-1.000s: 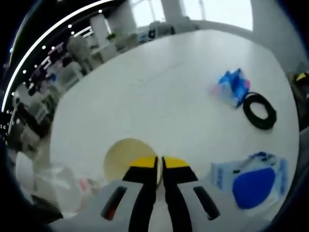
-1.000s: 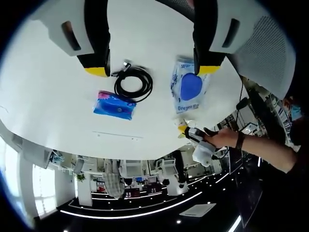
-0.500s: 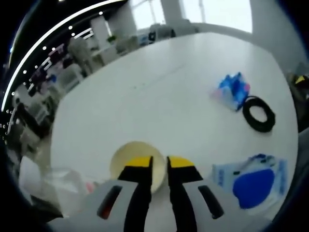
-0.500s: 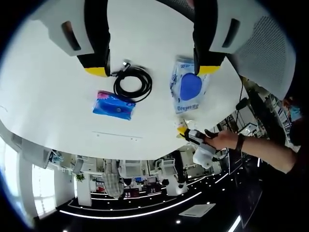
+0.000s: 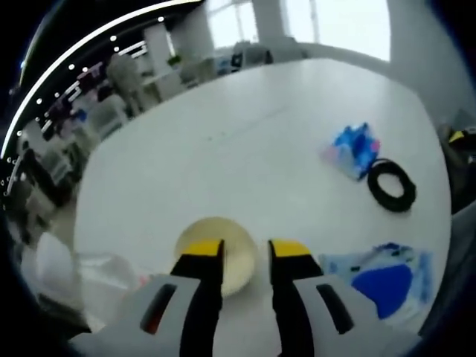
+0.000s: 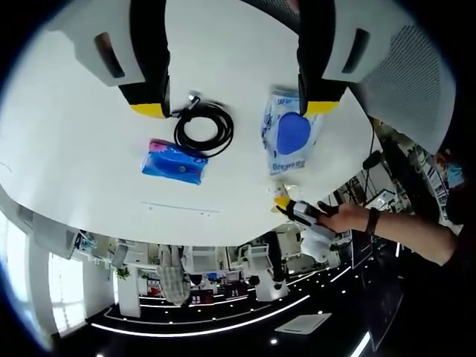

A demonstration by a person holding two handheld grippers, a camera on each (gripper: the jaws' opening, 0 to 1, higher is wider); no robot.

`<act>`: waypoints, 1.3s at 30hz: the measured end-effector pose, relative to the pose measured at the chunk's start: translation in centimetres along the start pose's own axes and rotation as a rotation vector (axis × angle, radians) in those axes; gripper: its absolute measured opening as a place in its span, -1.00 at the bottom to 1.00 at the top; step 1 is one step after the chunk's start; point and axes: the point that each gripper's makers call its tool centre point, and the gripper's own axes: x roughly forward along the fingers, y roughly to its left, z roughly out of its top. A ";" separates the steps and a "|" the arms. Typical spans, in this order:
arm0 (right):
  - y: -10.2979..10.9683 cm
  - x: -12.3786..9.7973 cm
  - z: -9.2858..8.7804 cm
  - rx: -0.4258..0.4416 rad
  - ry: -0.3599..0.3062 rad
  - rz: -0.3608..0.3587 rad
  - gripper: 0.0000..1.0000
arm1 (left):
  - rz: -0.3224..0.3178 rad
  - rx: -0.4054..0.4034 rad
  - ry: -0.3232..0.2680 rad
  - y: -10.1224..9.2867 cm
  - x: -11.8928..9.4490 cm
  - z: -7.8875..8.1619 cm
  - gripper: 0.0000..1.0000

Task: Arrange the tabletop items into an orderly group along one side of the table until the central work area is clear of visible clutter.

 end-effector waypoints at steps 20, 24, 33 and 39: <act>-0.1 0.1 0.0 0.003 0.001 -0.001 0.39 | -0.002 0.045 -0.006 -0.2 0.1 0.0 -1.00; -0.1 0.1 0.0 0.003 0.001 0.000 0.39 | 0.001 0.043 -0.001 0.2 -0.1 -0.1 -1.00; 0.1 0.2 0.0 -0.003 0.003 0.004 0.39 | 0.001 0.045 0.014 0.4 -0.4 -0.7 -0.99; 0.2 0.2 0.0 -0.004 0.003 0.005 0.39 | 0.006 0.042 0.015 0.3 -0.5 -0.7 -0.86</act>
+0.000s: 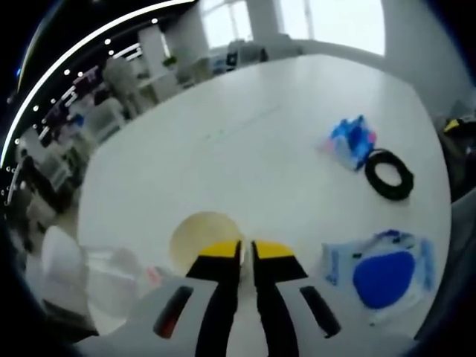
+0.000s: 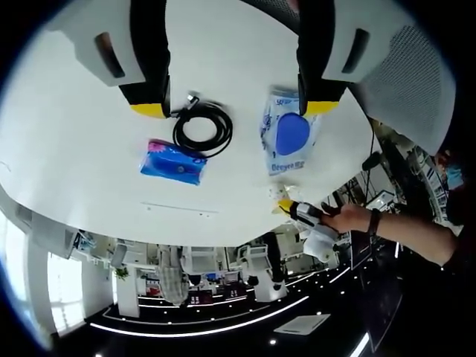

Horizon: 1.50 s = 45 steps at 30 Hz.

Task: Arrange the tabletop items into an orderly group along one side of the table until the central work area is clear of visible clutter.

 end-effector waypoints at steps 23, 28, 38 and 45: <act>0.3 0.2 0.0 -0.009 0.002 0.009 0.40 | -0.023 -0.059 -0.061 -0.8 -4.8 -0.1 -0.20; 0.3 0.1 -0.1 -0.009 0.003 0.008 0.40 | -0.042 -0.104 -0.076 -1.8 -6.2 -0.7 -0.08; 0.9 0.4 -0.2 -0.031 0.016 0.024 0.40 | -0.044 -0.197 -0.099 -4.5 -9.2 -3.5 0.04; 1.0 0.4 -0.3 -0.034 0.023 0.029 0.41 | -0.019 -0.282 -0.116 -5.6 -10.5 -5.1 0.13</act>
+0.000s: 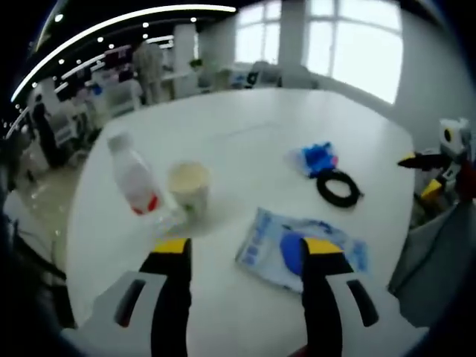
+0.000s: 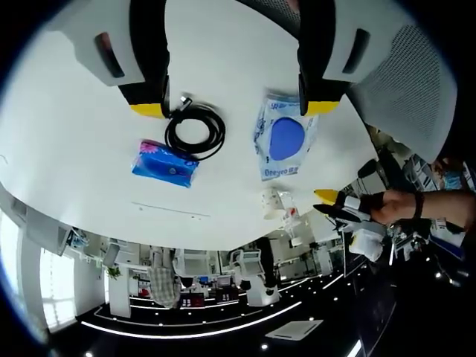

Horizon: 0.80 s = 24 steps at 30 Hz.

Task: Arrange the tabletop items into an orderly group along one side of the table until the central work area is clear of visible clutter.

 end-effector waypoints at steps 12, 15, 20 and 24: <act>0.2 0.0 -0.4 -0.008 0.016 0.010 0.43 | 0.024 -0.057 -0.011 -1.4 -1.4 -1.3 0.24; 0.1 0.0 -0.2 -0.009 0.013 0.004 0.44 | 0.030 -0.054 -0.012 -1.7 -1.9 -1.6 0.26; 0.0 -0.1 0.0 -0.002 0.004 0.000 0.47 | 0.044 -0.070 -0.019 -2.1 -2.7 -2.0 0.29; 0.0 -0.1 0.0 -0.001 0.004 -0.005 0.48 | 0.053 -0.078 -0.021 -2.5 -3.4 -2.5 0.32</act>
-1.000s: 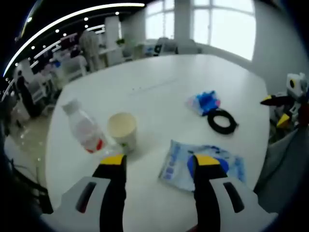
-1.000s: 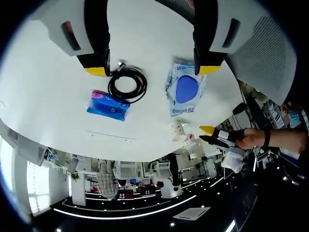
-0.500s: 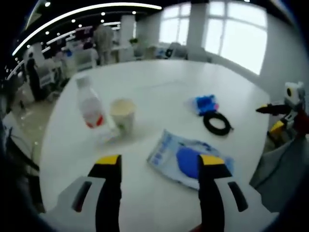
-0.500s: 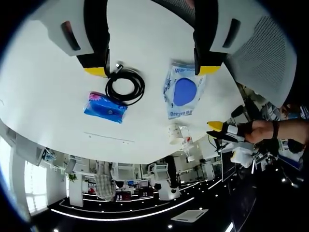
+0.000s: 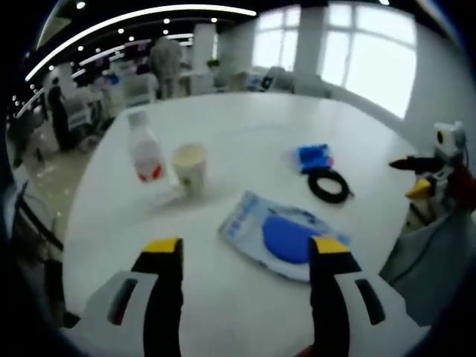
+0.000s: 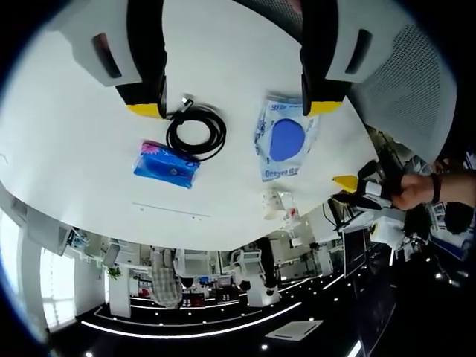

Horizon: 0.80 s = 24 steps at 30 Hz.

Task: Arrange the tabletop items into an orderly group along one side of the table until the central work area is clear of visible clutter.

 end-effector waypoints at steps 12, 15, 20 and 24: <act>0.1 0.0 -0.3 0.007 0.013 0.003 0.49 | 0.031 0.005 0.002 -1.4 -3.3 -1.4 0.34; 0.1 0.0 -0.2 0.016 0.010 0.003 0.49 | 0.041 -0.002 0.001 -1.6 -3.8 -1.9 0.35; -0.1 0.0 -0.6 0.026 0.019 -0.003 0.50 | 0.033 -0.001 -0.006 -2.1 -4.1 -1.9 0.35; -0.9 0.0 -0.6 0.041 0.017 -0.035 0.49 | -0.002 -0.003 0.000 -2.6 -3.6 -2.2 0.35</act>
